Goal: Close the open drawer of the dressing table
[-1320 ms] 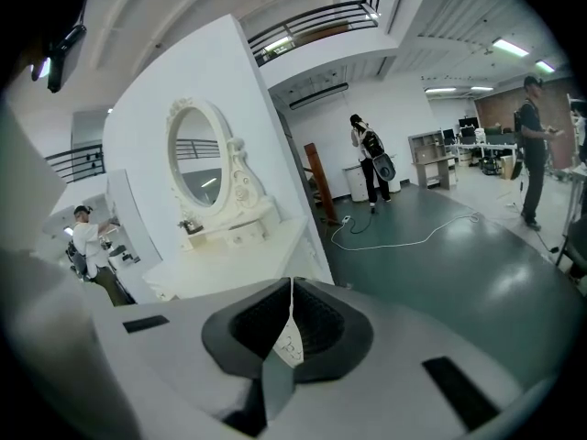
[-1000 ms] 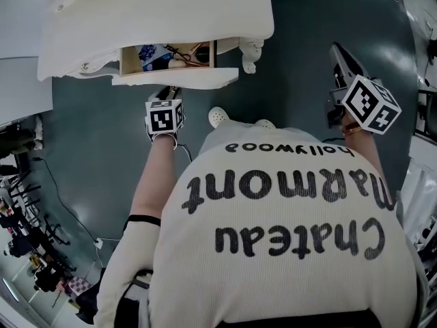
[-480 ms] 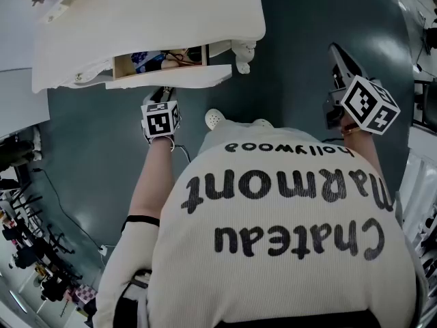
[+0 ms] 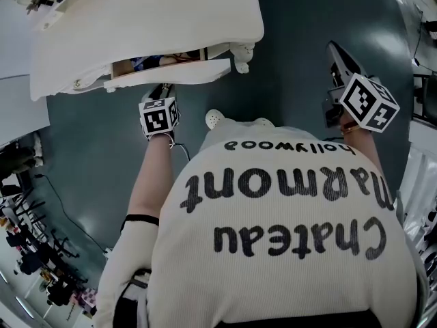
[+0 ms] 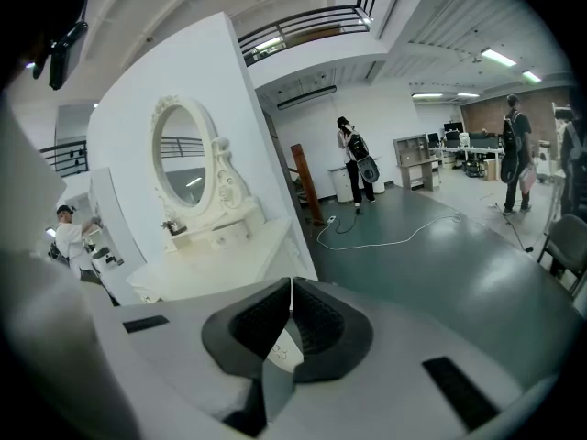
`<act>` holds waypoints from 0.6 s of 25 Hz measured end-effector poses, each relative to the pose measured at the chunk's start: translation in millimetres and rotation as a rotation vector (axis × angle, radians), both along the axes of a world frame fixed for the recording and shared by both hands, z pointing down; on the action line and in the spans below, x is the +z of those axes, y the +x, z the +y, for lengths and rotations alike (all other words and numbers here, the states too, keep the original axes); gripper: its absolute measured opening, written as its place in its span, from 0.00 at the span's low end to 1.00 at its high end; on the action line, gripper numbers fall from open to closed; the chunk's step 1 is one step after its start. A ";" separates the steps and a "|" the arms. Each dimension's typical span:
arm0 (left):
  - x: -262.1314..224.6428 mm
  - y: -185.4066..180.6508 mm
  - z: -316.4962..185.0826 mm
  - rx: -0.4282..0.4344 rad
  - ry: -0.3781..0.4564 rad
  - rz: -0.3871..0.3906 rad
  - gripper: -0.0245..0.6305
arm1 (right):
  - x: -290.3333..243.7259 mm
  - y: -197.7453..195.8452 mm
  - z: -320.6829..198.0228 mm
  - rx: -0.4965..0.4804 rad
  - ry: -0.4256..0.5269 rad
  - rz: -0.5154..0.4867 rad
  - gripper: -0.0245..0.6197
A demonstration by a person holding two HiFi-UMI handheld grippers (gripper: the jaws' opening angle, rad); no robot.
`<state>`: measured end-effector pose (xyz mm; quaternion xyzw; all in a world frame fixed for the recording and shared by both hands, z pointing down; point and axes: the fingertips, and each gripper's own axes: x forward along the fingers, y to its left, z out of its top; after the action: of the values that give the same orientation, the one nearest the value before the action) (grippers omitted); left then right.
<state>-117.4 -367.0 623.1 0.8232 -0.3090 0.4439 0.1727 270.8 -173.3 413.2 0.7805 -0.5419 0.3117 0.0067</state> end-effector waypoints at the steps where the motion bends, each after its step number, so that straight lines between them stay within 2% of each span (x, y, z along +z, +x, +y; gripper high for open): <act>1: -0.1 1.1 -2.1 -0.001 0.002 0.005 0.25 | 0.5 0.0 -0.2 0.000 -0.002 0.000 0.09; 6: -0.8 9.5 -16.7 -0.004 0.008 0.019 0.25 | 0.9 3.5 -3.0 0.011 -0.014 0.005 0.09; 11: -1.2 14.0 -5.0 -0.012 0.013 0.037 0.26 | 1.3 6.2 20.8 0.032 -0.014 0.011 0.09; 15: -0.8 15.3 -15.7 -0.011 0.016 0.057 0.26 | -0.7 8.0 25.3 0.065 -0.026 0.018 0.09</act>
<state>-102.1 -382.7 622.3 0.8351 -0.3120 0.4167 0.1775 278.8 -148.0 412.5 0.8002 -0.5120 0.3120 0.0116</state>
